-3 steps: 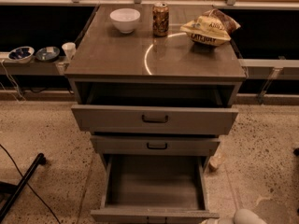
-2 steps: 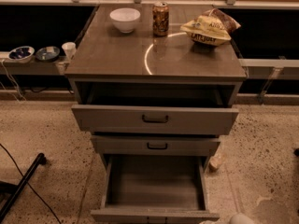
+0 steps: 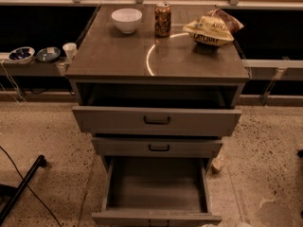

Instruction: Close bottom drawer

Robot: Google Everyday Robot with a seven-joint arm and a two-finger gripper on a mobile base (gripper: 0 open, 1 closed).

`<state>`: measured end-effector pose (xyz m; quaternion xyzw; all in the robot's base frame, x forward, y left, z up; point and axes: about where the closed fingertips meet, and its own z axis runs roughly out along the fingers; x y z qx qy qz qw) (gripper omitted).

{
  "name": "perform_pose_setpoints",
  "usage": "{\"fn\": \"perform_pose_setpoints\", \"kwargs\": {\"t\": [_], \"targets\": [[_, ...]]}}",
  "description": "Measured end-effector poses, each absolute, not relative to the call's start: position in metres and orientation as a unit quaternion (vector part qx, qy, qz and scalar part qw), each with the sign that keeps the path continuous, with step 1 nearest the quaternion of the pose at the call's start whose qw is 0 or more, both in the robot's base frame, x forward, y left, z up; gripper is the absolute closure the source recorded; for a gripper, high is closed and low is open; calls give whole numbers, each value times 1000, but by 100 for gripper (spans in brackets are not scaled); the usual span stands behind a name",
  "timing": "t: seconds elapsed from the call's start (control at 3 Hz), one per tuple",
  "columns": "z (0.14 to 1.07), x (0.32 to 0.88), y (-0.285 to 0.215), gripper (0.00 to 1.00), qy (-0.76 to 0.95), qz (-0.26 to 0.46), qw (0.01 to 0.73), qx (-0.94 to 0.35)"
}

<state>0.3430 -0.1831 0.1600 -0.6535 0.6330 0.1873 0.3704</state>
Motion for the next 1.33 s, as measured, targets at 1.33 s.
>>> {"fn": "perform_pose_setpoints", "kwargs": {"t": [1.33], "targets": [[140,394,-169,100,671,191,446,-560]]}}
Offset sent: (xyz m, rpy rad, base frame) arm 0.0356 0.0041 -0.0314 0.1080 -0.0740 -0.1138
